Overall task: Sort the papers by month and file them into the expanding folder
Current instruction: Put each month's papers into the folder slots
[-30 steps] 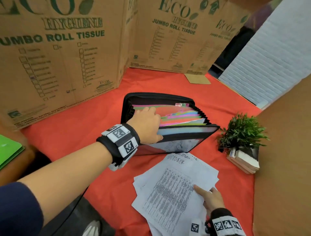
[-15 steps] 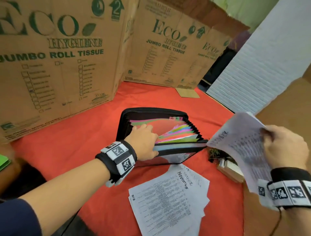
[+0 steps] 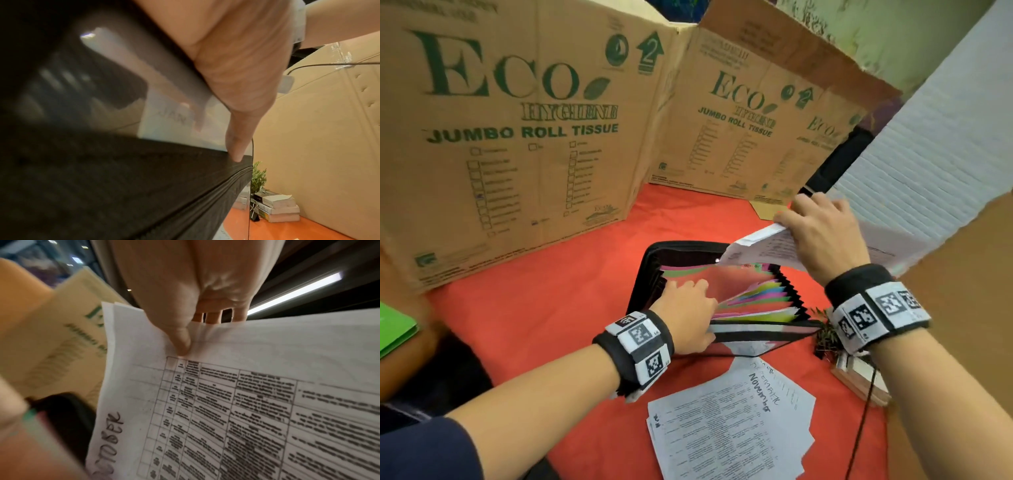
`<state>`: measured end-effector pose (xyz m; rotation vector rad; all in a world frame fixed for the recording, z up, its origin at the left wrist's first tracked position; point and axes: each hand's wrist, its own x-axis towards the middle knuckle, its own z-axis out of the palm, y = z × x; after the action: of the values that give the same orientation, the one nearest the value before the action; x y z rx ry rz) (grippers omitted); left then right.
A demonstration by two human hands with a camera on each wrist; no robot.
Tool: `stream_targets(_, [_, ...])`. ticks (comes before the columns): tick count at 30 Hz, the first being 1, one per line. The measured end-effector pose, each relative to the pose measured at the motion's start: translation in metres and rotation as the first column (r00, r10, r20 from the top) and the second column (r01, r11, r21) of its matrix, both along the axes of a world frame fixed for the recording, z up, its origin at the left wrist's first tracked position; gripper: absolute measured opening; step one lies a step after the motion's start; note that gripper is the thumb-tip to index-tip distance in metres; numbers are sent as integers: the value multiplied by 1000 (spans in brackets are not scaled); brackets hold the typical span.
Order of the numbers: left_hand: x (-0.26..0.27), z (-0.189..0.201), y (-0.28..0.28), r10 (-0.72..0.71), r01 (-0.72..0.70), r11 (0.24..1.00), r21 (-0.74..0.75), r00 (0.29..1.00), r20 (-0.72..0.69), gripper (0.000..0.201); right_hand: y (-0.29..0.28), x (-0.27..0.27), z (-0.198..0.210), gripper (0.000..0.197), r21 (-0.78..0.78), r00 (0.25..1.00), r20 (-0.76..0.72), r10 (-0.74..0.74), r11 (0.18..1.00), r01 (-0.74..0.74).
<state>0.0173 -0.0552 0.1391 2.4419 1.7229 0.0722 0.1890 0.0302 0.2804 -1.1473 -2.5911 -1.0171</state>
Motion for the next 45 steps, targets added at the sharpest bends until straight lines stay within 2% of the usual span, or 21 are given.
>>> stream_targets(4, [0,2,-2,-35,34,999,30,999,16,46,2,-44,-28,20,-165,983,155,96,984,-70])
stream_targets(8, [-2,3,-3,-29,27,999,24,997,66,41,11,-67,-48,24,-361,989,109,104,931,-58])
stream_targets(11, [-2,3,-3,-9,7,998,55,999,39,42,18,-67,-53,21,-469,993,34,112,879,-83])
stream_targets(14, [-1,2,-5,37,-31,991,127,998,-45,45,25,-62,-51,14,-368,982,-120,148,912,-182])
stream_targets(17, [1,1,-7,54,-38,984,176,995,-87,45,32,-59,-46,6,-307,968,-200,152,928,-210])
stream_targets(19, [1,1,-6,42,-22,980,197,994,-99,45,36,-60,-45,4,-339,949,-270,161,907,-250])
stream_targets(21, [0,1,-5,25,-4,979,205,994,-102,44,39,-64,-48,7,-426,929,-330,167,852,-305])
stream_targets(23, [-1,1,-4,0,20,979,203,995,-97,42,41,-67,-53,11,-503,949,-278,150,819,-277])
stream_targets(25, [-2,1,-2,-18,36,980,194,996,-93,41,43,-69,-54,8,-488,967,-209,143,842,-230])
stream_targets(28, [-3,0,0,-34,48,983,180,997,-75,40,44,-74,-45,4,-435,932,-322,166,849,-301])
stream_targets(30, [-3,0,0,-41,52,982,180,997,-62,39,48,-73,-43,6,-472,916,-377,137,823,-317])
stream_targets(33, [-3,0,1,-23,33,985,167,998,-63,40,56,-62,-56,16,-584,962,-273,-29,799,-141])
stream_targets(36, [-3,1,1,-9,17,987,158,999,-54,39,60,-44,-78,10,-628,978,-90,-186,773,89])
stream_targets(39, [-2,0,2,2,1,992,126,1000,-23,41,62,-26,-88,42,-710,937,-59,-344,674,203])
stream_targets(42, [-2,0,5,30,-33,995,93,999,32,45,59,-14,-91,48,-791,930,-63,-362,586,175])
stream_targets(45, [-2,-2,5,58,-64,993,95,997,58,53,48,-10,-95,49,-860,936,135,-326,430,274])
